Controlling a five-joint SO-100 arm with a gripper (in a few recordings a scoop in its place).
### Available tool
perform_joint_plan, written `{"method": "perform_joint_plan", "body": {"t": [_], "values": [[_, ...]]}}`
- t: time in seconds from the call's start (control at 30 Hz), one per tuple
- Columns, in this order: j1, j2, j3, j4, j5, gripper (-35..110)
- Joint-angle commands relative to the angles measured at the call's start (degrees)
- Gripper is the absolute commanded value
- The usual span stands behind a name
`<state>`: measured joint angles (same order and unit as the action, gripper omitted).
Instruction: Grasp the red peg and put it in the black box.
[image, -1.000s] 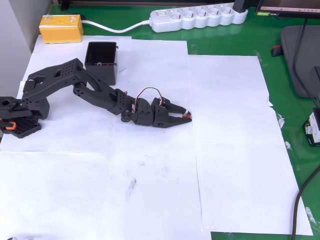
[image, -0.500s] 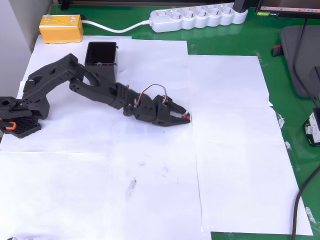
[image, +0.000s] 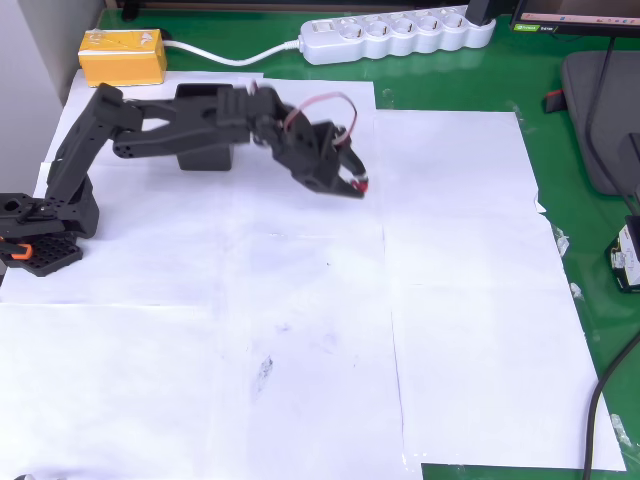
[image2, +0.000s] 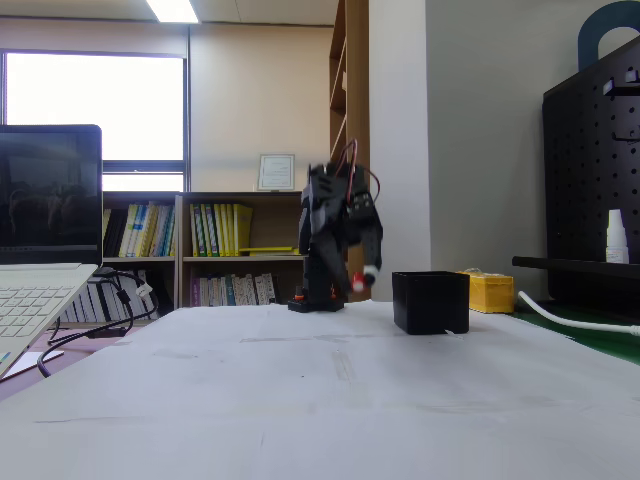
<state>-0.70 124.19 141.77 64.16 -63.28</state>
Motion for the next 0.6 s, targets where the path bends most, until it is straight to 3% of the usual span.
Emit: {"method": "perform_joint_plan", "body": {"t": [0.0,0.13,0.57], "values": [[-3.1,-13.0,8.1,11.2,2.0,0],[-6.4,-18.8,7.0,19.8,4.7,0],[-23.5,-33.2,-6.6,34.3,14.3,0]]}}
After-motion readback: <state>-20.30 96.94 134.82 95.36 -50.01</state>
